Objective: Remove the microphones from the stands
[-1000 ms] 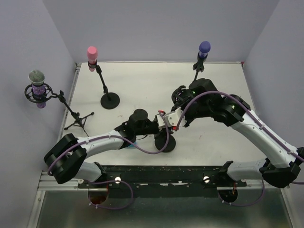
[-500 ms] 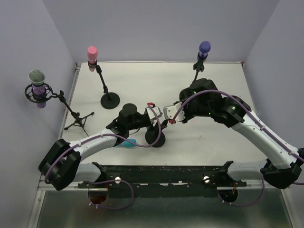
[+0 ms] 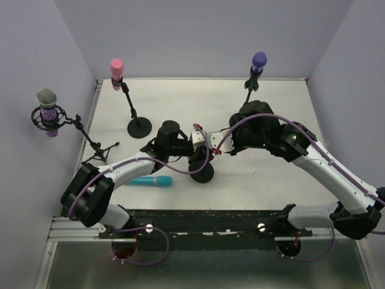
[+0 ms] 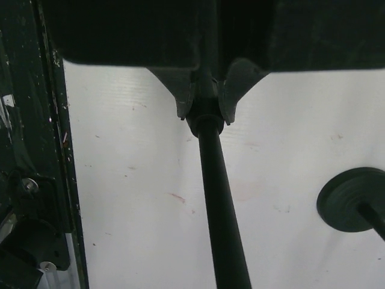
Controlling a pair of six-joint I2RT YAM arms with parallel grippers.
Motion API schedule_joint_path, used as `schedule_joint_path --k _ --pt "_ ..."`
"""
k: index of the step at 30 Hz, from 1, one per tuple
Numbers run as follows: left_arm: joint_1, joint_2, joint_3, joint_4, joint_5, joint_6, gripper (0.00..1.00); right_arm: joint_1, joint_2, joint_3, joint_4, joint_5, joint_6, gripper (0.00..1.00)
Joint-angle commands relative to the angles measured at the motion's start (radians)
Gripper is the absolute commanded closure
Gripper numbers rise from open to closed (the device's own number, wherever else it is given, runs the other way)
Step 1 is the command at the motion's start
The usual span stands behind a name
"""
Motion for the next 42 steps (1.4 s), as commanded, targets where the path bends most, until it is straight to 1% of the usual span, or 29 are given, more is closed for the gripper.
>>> schedule_joint_path --k 1,2,3,4,5,6,7,9,11,12,13,14,15,16,17,20,22,25,26,28,31,33,35,36,39,42 --pt "-0.039 -0.045 -0.033 0.075 -0.298 0.036 1.00 0.011 0.003 0.050 0.017 0.025 0.172 0.97" --pt "-0.094 -0.071 -0.096 0.162 -0.532 0.044 1.00 0.013 0.021 0.074 0.001 0.036 0.209 0.97" --pt "-0.143 -0.080 -0.152 0.332 -0.790 0.059 1.00 0.011 0.046 0.107 -0.030 0.041 0.257 0.97" --pt "-0.196 -0.065 -0.194 0.441 -0.949 0.076 1.00 0.013 0.067 0.136 -0.058 0.044 0.295 0.98" --pt "-0.228 -0.044 -0.193 0.471 -1.049 0.101 1.00 0.013 0.092 0.160 -0.076 0.044 0.338 0.98" --pt "-0.256 -0.027 -0.163 0.441 -1.105 0.104 1.00 0.011 0.112 0.197 -0.105 0.036 0.372 0.98" --pt "-0.264 -0.013 -0.139 0.407 -1.128 0.080 1.00 0.011 0.132 0.220 -0.122 0.026 0.404 0.98" --pt "-0.264 -0.013 -0.121 0.358 -1.111 0.023 1.00 0.011 0.158 0.251 -0.141 0.013 0.444 0.98" --pt "-0.262 -0.024 -0.132 0.341 -1.058 0.019 1.00 0.011 0.156 0.250 -0.139 0.010 0.444 0.98" --pt "-0.255 -0.034 -0.135 0.309 -1.001 0.027 0.91 0.013 0.153 0.240 -0.138 0.012 0.434 0.98" --pt "-0.236 -0.048 -0.141 0.283 -0.934 0.023 0.73 0.011 0.147 0.231 -0.138 0.016 0.421 0.98" --pt "-0.209 -0.066 -0.148 0.252 -0.848 0.009 0.50 0.013 0.143 0.224 -0.139 0.016 0.406 0.98" --pt "-0.169 -0.082 -0.150 0.220 -0.700 -0.002 0.38 0.013 0.136 0.216 -0.139 0.013 0.394 0.98" --pt "-0.138 -0.097 -0.148 0.183 -0.614 -0.014 0.31 0.013 0.130 0.211 -0.139 0.010 0.382 0.98" --pt "-0.101 -0.103 -0.138 0.141 -0.513 -0.014 0.29 0.011 0.126 0.210 -0.141 0.006 0.371 0.98" --pt "-0.014 -0.107 -0.096 0.057 -0.290 0.022 0.26 0.011 0.121 0.208 -0.153 -0.008 0.342 0.98" --pt "0.049 -0.078 -0.052 -0.013 -0.147 0.059 0.26 0.013 0.116 0.204 -0.151 -0.010 0.332 0.98" --pt "0.088 -0.030 -0.010 -0.035 -0.015 0.091 0.29 0.013 0.124 0.214 -0.147 -0.017 0.322 0.98" --pt "0.089 -0.019 0.002 -0.041 0.007 0.105 0.30 0.011 0.130 0.223 -0.148 -0.019 0.322 0.98" --pt "0.088 0.007 0.019 -0.032 0.034 0.115 0.32 0.013 0.139 0.233 -0.153 -0.024 0.323 0.99" --pt "0.083 0.044 0.043 -0.004 0.036 0.084 0.35 0.013 0.149 0.242 -0.151 -0.030 0.328 0.99" --pt "0.081 0.044 0.042 0.011 0.012 0.075 0.39 0.013 0.153 0.254 -0.156 -0.034 0.338 0.99" --pt "0.080 0.033 0.033 0.007 -0.010 0.075 0.39 0.014 0.153 0.262 -0.159 -0.040 0.349 0.98" --pt "0.081 0.022 0.023 -0.006 -0.033 0.082 0.39 0.013 0.152 0.263 -0.159 -0.043 0.354 0.99" --pt "0.086 -0.007 -0.027 -0.004 -0.076 0.107 0.30 0.014 0.143 0.256 -0.154 -0.050 0.352 0.98" --pt "0.095 -0.033 -0.069 0.007 -0.105 0.122 0.27 0.014 0.146 0.268 -0.168 -0.083 0.332 0.94"
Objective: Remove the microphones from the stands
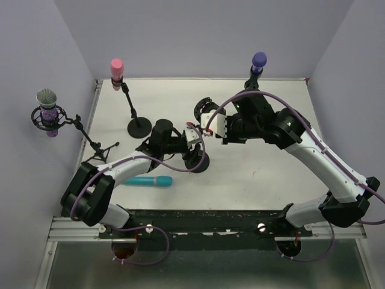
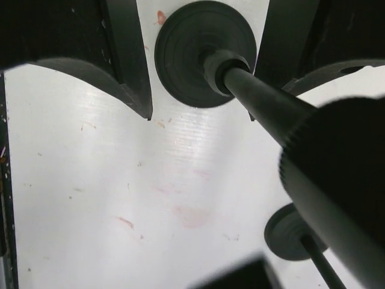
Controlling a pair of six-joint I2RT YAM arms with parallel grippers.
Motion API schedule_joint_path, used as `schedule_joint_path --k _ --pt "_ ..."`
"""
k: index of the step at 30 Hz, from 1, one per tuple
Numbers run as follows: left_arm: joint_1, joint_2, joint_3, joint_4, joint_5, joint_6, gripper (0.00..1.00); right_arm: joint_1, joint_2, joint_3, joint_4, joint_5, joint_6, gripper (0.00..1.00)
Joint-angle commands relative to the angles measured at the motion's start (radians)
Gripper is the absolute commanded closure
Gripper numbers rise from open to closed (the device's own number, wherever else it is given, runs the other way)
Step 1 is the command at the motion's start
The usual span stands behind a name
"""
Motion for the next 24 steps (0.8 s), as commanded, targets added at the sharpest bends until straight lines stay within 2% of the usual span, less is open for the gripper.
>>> schedule_joint_path --k 1,5,8,16,21,24 --pt "0.017 -0.055 -0.060 -0.003 -0.036 0.031 0.27 0.007 0.000 0.035 -0.029 -0.066 -0.011 0.91" --pt "0.040 -0.068 -0.091 0.040 -0.051 -0.001 0.26 0.007 0.022 0.069 -0.004 -0.100 -0.014 0.66" --pt "0.043 -0.067 -0.105 0.066 -0.040 -0.021 0.27 0.012 0.035 0.079 0.034 -0.113 -0.034 0.57" --pt "0.043 -0.036 -0.120 0.158 -0.013 -0.046 0.40 0.024 0.093 0.081 0.115 -0.075 -0.103 0.48" --pt "0.045 -0.012 -0.122 0.178 -0.026 -0.023 0.55 0.039 0.118 0.078 0.161 -0.046 -0.094 0.46" --pt "0.043 -0.003 -0.128 0.195 -0.025 -0.012 0.64 0.047 0.131 0.130 0.166 -0.049 -0.082 0.47"
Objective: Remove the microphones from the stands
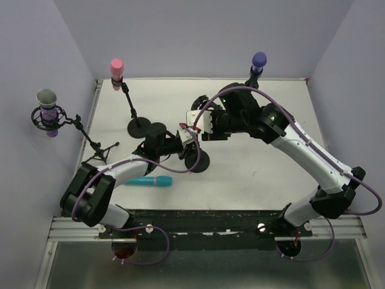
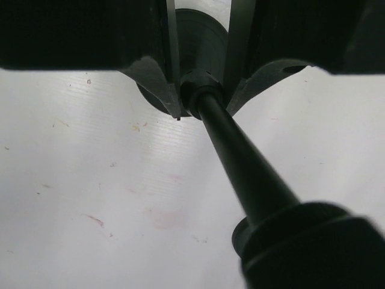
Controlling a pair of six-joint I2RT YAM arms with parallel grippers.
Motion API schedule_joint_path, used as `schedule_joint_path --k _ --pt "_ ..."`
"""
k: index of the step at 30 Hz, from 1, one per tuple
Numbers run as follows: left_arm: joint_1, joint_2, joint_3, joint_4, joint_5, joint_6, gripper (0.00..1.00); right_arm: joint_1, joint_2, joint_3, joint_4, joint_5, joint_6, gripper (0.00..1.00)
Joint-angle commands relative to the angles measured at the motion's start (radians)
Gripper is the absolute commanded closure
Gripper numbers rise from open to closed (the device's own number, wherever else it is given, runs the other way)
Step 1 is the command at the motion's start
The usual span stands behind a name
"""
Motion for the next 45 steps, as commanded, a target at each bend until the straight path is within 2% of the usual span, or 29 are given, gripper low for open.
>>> schedule_joint_path --k 1,5,10,15,19,23,26,29,30,31,33,34,36,37,39,40,45 --pt "-0.001 0.022 -0.021 0.049 0.019 0.025 0.66 0.019 0.032 0.096 0.040 0.008 0.014 0.47" --pt "0.000 0.031 -0.024 0.056 0.028 0.030 0.79 0.019 0.061 0.216 -0.061 -0.035 0.026 0.47" --pt "-0.001 0.051 -0.019 0.069 0.034 0.031 0.94 0.019 0.058 0.154 -0.054 0.021 0.015 0.41" --pt "-0.001 0.056 -0.010 0.070 0.040 0.037 1.00 0.019 0.068 0.098 -0.046 0.089 0.034 0.40" --pt "-0.001 0.056 -0.010 0.072 0.037 0.048 1.00 0.019 0.065 0.049 -0.008 0.155 0.041 0.41" --pt "-0.001 0.061 -0.008 0.081 0.028 0.042 1.00 0.021 0.092 0.051 -0.024 0.195 0.061 0.50" --pt "-0.008 0.065 -0.011 0.116 -0.001 0.008 1.00 0.019 0.103 0.052 -0.051 0.181 0.086 0.66" --pt "-0.061 0.064 -0.034 0.200 -0.151 0.001 1.00 0.019 0.120 0.067 -0.072 0.175 0.139 0.80" --pt "-0.098 0.056 -0.062 0.275 -0.310 0.004 1.00 0.019 0.129 0.083 -0.075 0.173 0.165 0.84" --pt "-0.156 0.058 -0.092 0.375 -0.537 0.005 1.00 0.019 0.143 0.101 -0.078 0.170 0.202 0.87" --pt "-0.249 0.094 -0.105 0.496 -0.865 0.008 1.00 0.021 0.172 0.158 -0.100 0.169 0.279 0.89" --pt "-0.279 0.111 -0.079 0.474 -0.938 0.001 1.00 0.019 0.184 0.182 -0.115 0.131 0.303 0.90" --pt "-0.304 0.111 -0.039 0.387 -0.943 -0.056 1.00 0.019 0.203 0.212 -0.127 0.109 0.342 0.92" --pt "-0.308 0.107 -0.030 0.339 -0.920 -0.073 0.91 0.019 0.201 0.212 -0.129 0.104 0.339 0.93" --pt "-0.313 0.088 -0.025 0.284 -0.887 -0.084 0.54 0.021 0.192 0.193 -0.121 0.115 0.325 0.94" --pt "-0.313 0.073 -0.033 0.264 -0.868 -0.081 0.44 0.019 0.187 0.183 -0.117 0.121 0.315 0.94" --pt "-0.288 -0.069 -0.143 0.216 -0.752 -0.022 0.20 0.019 0.155 0.140 -0.092 0.124 0.305 0.94"
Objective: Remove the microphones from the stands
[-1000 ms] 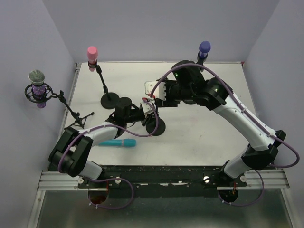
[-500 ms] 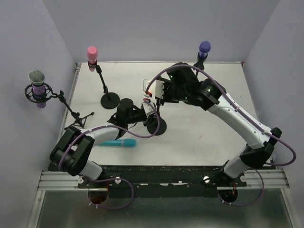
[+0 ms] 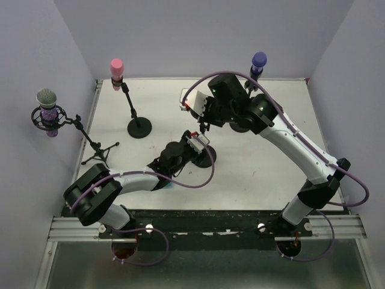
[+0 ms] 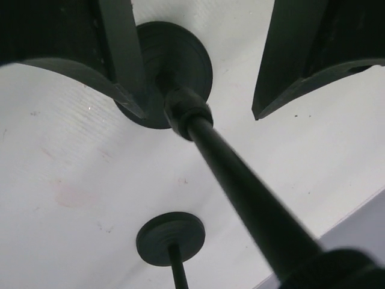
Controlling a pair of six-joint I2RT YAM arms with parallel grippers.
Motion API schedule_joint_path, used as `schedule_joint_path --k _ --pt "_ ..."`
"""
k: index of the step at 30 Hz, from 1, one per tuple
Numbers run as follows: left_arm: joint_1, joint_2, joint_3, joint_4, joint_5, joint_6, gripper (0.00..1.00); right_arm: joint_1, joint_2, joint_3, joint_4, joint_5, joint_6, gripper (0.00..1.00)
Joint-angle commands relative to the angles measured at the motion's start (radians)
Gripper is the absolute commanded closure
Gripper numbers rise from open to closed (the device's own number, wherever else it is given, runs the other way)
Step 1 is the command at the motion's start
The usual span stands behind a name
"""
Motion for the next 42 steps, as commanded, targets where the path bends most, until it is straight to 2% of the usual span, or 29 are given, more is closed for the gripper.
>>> schedule_joint_path --k 1,2,4,7,8,12,20,23,26,29,35,42 --pt "0.032 -0.171 -0.086 -0.098 0.102 0.040 0.18 0.017 -0.004 -0.062 -0.064 -0.070 0.055 0.94" --pt "0.044 -0.224 -0.094 -0.140 0.154 0.037 0.17 0.017 -0.009 -0.066 -0.056 -0.066 0.057 0.93" --pt "0.066 -0.312 -0.093 -0.240 0.232 0.021 0.16 0.018 -0.018 -0.062 -0.038 -0.055 0.060 0.84" --pt "0.095 -0.428 -0.053 -0.404 0.338 -0.006 0.15 0.017 -0.024 -0.016 -0.026 -0.041 0.075 0.51" --pt "0.104 -0.458 -0.039 -0.456 0.363 -0.014 0.15 0.017 -0.027 0.002 -0.021 -0.041 0.083 0.44" --pt "0.147 -0.538 0.054 -0.652 0.463 -0.055 0.15 0.017 -0.058 0.055 -0.022 -0.009 0.115 0.31" --pt "0.239 -0.526 0.361 -0.913 0.558 -0.155 0.15 -0.025 -0.149 0.024 0.019 0.004 0.219 0.27" --pt "0.262 -0.470 0.479 -0.968 0.529 -0.244 0.14 -0.097 -0.153 0.024 0.043 -0.024 0.301 0.28" --pt "0.294 -0.392 0.605 -1.004 0.524 -0.351 0.14 -0.240 -0.138 0.042 0.065 -0.131 0.408 0.31" --pt "0.319 -0.316 0.705 -1.030 0.542 -0.437 0.14 -0.310 -0.132 0.033 0.071 -0.220 0.468 0.31" --pt "0.377 -0.191 0.801 -1.015 0.565 -0.624 0.14 -0.342 -0.253 -0.239 0.212 -0.380 0.578 0.26" --pt "0.402 -0.110 0.855 -1.016 0.593 -0.672 0.18 -0.390 -0.258 -0.312 0.283 -0.460 0.651 0.25"
